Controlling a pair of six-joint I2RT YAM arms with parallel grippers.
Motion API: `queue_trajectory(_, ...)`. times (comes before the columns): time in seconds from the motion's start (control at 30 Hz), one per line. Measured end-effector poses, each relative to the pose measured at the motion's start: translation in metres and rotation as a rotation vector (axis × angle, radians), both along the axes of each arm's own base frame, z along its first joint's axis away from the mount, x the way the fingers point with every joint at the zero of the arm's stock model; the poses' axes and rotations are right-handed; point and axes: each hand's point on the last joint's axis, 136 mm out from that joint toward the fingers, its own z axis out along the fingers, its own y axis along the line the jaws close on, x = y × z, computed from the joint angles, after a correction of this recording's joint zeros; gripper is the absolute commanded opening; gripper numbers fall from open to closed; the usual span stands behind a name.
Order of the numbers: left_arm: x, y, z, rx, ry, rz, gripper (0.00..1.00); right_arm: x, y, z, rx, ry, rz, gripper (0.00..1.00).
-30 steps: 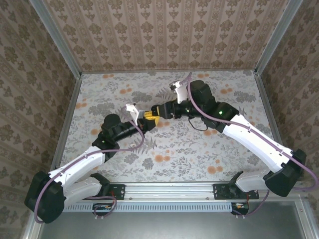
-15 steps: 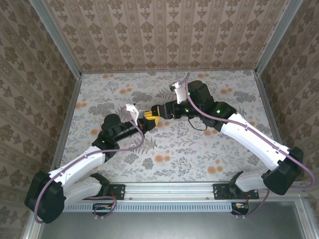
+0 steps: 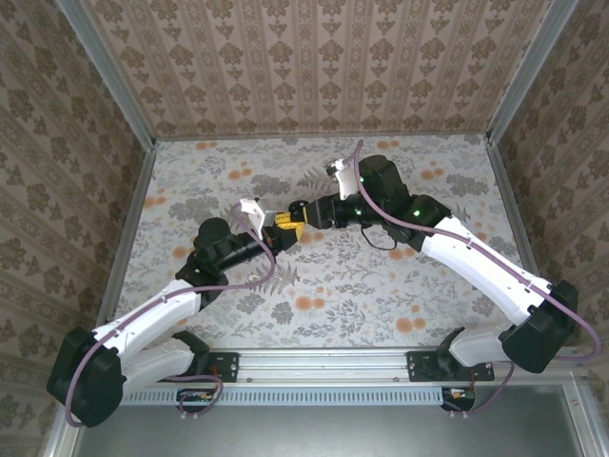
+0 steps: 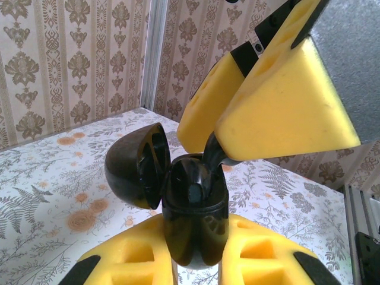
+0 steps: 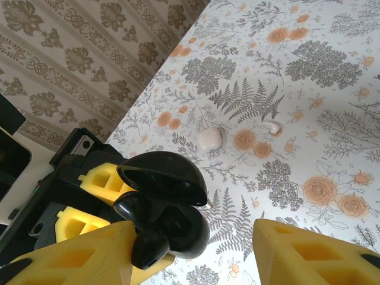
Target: Insert the wireless bluetooth earbuds into the charging case
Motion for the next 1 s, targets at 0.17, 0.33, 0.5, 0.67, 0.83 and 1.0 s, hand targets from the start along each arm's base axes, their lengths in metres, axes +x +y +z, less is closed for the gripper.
queue_trajectory(0.17, 0.000, 0.000, 0.000, 0.000, 0.000, 0.000, 0.00, 0.002, -0.002, 0.000, 0.000, 0.000, -0.005, 0.55)
queue_trajectory(0.33, 0.000, 0.000, 0.000, -0.001, 0.000, 0.000, 0.00, 0.004, -0.004, 0.000, 0.002, 0.004, -0.009, 0.55)
queue_trajectory(0.5, 0.000, 0.000, 0.000, -0.001, 0.000, 0.000, 0.00, 0.003, -0.004, 0.000, 0.007, 0.007, -0.002, 0.54)
queue_trajectory(0.67, 0.000, 0.000, 0.000, -0.001, 0.000, 0.000, 0.00, 0.003, -0.005, 0.000, 0.011, 0.010, -0.001, 0.54)
queue_trajectory(0.83, 0.000, 0.000, 0.000, -0.001, 0.000, 0.001, 0.00, 0.003, -0.008, 0.003, 0.026, 0.017, 0.001, 0.53)
queue_trajectory(1.0, -0.003, -0.001, 0.000, 0.003, -0.007, -0.025, 0.00, 0.006, -0.016, 0.009, 0.090, 0.042, -0.010, 0.53)
